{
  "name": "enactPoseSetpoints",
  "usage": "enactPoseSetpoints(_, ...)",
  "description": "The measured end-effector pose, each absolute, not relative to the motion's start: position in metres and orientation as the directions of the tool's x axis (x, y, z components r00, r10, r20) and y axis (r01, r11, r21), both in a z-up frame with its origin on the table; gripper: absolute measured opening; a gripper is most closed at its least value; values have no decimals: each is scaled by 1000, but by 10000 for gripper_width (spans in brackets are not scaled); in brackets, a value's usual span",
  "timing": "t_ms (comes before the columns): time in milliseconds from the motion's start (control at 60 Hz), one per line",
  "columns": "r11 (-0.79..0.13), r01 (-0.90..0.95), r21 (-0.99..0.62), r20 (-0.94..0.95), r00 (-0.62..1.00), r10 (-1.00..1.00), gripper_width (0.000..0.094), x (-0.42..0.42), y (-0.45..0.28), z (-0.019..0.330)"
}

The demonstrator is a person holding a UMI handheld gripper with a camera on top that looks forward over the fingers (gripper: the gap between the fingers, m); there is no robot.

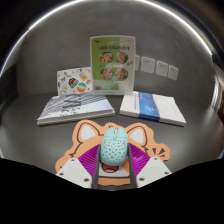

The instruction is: Arrange mouse

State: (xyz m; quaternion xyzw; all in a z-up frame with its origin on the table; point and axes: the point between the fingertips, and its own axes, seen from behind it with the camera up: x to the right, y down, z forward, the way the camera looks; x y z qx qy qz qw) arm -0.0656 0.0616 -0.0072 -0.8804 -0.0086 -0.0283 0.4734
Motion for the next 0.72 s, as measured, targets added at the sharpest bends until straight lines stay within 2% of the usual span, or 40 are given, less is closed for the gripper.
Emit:
enactPoseSetpoints(217, -564, -29, -825, -25, 1000, -14, 566, -64, 60, -9)
enactPoseSetpoints(283, -584, -29, -812, -12, 999, -33, 746, -54, 53, -7)
enactPoseSetpoints(300, -583, -22, -812, -4, 999, -32, 705, -51, 52, -5)
enactPoseSetpoints(317, -581, -14, -814, 4, 1000, -30, 765, -50, 51, -2)
enactPoseSetpoints(333, -574, -8, -819, 9, 1000, -27, 775, -48, 50, 1)
enactPoseSetpoints(567, -498, 42, -866, -26, 991, 129, 768, -52, -5, 59)
enactPoseSetpoints(717, -502, 79, -861, -13, 984, 177, 769, -30, -81, 68)
